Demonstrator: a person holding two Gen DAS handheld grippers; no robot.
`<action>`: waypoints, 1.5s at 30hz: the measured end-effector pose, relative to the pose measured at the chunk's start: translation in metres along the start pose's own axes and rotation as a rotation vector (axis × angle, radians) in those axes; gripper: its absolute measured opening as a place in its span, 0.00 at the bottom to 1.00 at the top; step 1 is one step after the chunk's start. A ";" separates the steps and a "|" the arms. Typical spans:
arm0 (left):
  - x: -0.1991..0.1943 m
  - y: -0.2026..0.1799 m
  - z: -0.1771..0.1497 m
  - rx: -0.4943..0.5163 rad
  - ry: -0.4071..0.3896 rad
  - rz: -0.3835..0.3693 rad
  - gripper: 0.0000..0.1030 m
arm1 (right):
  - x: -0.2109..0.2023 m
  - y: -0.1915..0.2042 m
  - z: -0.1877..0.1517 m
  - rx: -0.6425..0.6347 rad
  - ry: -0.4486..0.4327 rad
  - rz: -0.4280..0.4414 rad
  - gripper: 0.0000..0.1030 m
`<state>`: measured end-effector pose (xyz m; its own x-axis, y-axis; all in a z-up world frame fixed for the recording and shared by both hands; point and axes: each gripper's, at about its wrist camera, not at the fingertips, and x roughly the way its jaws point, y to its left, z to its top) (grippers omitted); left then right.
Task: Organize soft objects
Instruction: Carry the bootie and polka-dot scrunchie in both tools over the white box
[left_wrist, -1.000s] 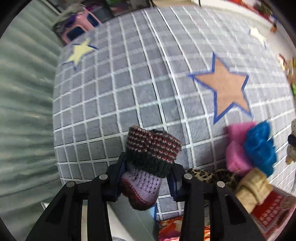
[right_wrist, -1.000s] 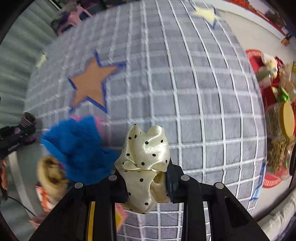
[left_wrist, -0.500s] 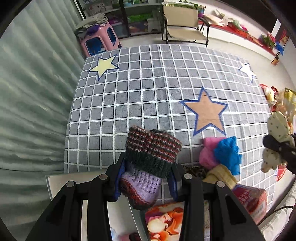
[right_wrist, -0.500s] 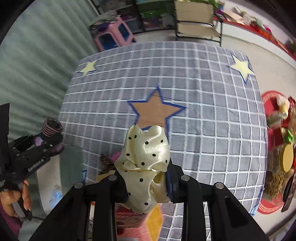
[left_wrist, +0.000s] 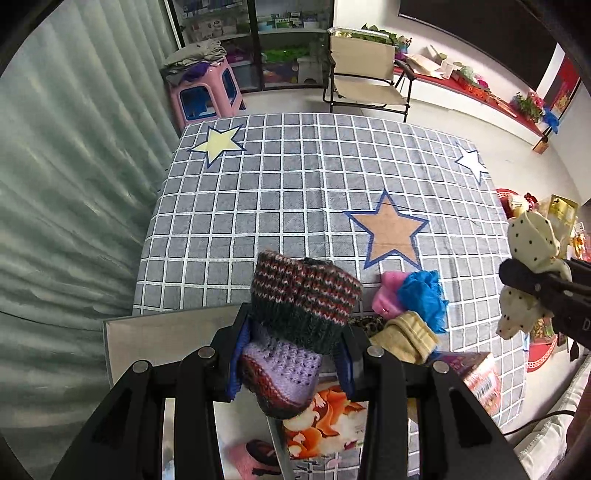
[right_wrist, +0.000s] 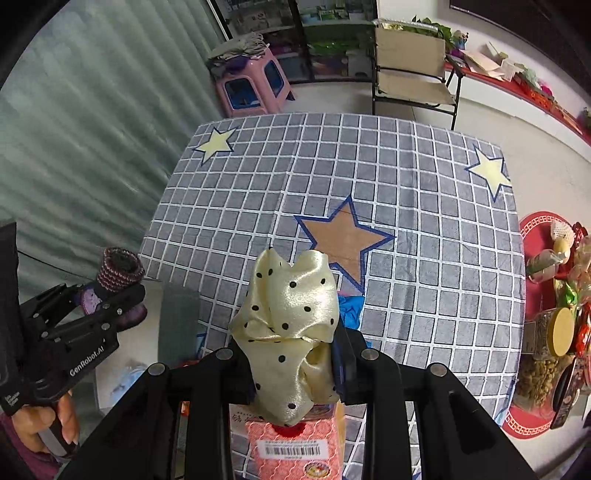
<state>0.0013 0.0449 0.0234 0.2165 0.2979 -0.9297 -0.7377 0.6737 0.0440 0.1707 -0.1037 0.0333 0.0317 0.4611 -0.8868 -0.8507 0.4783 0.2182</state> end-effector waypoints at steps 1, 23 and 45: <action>-0.003 -0.001 -0.002 0.003 -0.004 -0.004 0.42 | -0.003 0.001 -0.001 0.000 -0.003 -0.001 0.31; -0.035 -0.021 -0.050 0.119 -0.006 -0.091 0.42 | -0.035 0.015 -0.044 0.038 -0.034 -0.047 0.31; -0.023 -0.020 -0.125 0.194 0.104 -0.182 0.42 | -0.018 0.033 -0.115 0.075 0.081 -0.078 0.31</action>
<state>-0.0691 -0.0603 -0.0018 0.2599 0.0957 -0.9609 -0.5542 0.8297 -0.0672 0.0813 -0.1820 0.0097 0.0508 0.3601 -0.9315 -0.8057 0.5660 0.1749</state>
